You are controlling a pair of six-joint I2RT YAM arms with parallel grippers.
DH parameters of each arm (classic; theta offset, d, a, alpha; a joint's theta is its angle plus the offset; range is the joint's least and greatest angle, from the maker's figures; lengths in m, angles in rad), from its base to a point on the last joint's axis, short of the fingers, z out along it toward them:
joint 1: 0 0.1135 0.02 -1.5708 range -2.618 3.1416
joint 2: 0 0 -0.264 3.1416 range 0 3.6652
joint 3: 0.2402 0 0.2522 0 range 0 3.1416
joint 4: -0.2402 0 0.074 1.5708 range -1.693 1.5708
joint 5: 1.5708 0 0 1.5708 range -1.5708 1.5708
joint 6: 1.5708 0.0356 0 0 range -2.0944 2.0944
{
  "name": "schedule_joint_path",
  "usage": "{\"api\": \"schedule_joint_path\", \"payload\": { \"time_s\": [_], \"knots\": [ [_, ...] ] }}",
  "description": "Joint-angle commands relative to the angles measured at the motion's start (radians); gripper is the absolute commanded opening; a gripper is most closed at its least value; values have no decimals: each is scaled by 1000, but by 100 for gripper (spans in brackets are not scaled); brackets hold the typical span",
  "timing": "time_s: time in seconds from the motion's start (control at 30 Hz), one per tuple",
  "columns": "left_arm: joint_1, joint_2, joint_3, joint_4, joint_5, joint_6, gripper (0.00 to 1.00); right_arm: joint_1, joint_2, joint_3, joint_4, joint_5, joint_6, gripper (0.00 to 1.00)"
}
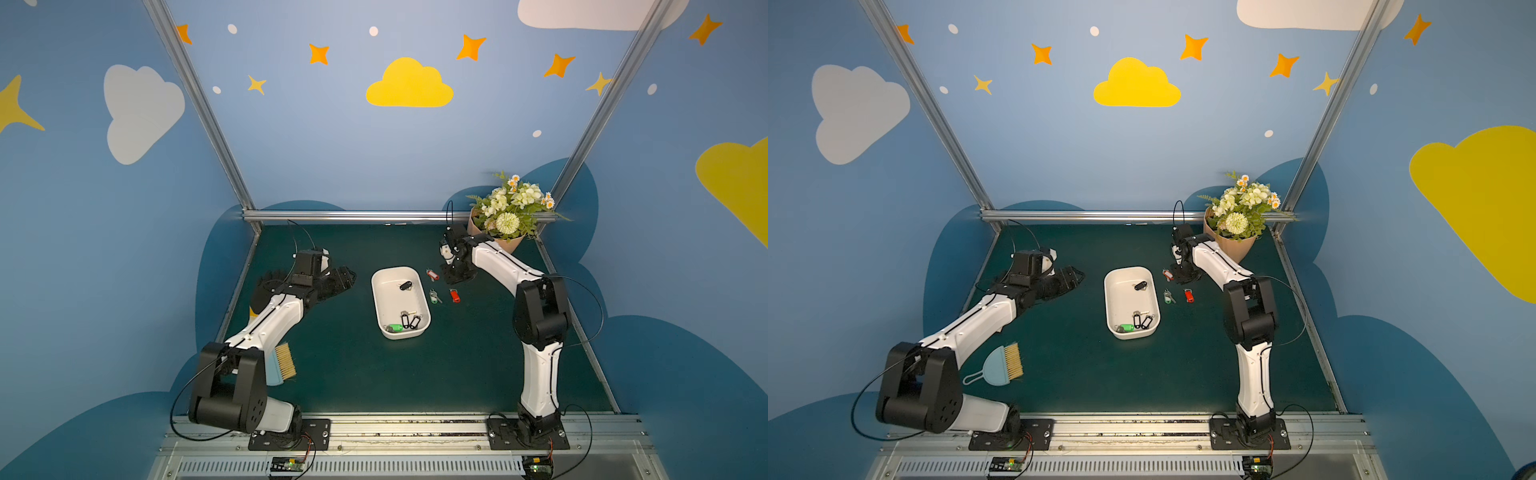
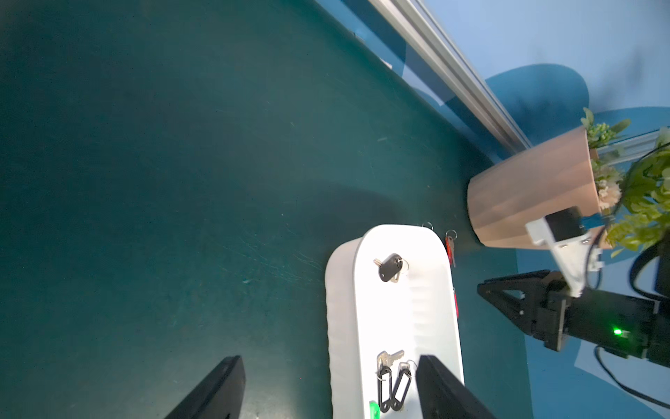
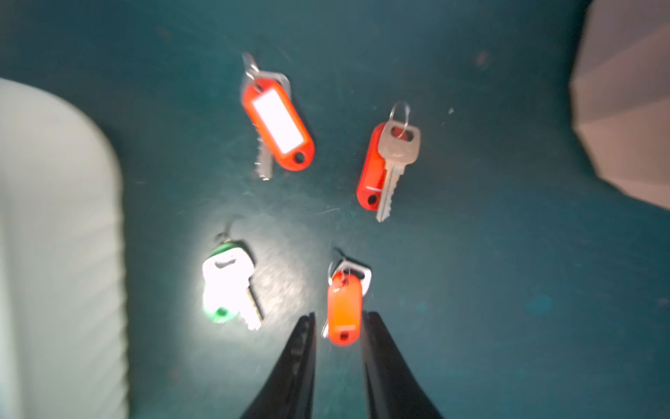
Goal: Take the keys out of the storage box
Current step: Place the key at the center of the board, then pick up the key from the storage box.
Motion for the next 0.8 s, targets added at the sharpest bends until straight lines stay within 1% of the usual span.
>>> {"api": "schedule_joint_path", "payload": {
  "time_s": [0.0, 0.13, 0.23, 0.37, 0.47, 0.57, 0.77],
  "knots": [
    [0, 65, 35, 38, 155, -24, 76, 38, -74, 67, -54, -65, -3, 32],
    [-16, 152, 64, 94, 252, -59, 75, 95, -58, 159, -93, -92, 5, 34],
    [-38, 217, 107, 94, 288, -66, 75, 150, -19, 219, -95, -109, 4, 38],
    [-63, 284, 161, 45, 281, -62, 76, 201, 70, 307, -100, -164, 24, 41],
    [-65, 315, 172, 21, 262, -78, 76, 228, 133, 355, -103, -181, 23, 44],
    [-65, 340, 177, 11, 262, -92, 75, 248, 187, 384, -104, -161, 5, 49],
    [-67, 396, 217, -61, 263, -86, 73, 262, 268, 410, -103, -96, -16, 54]
  ]
}}
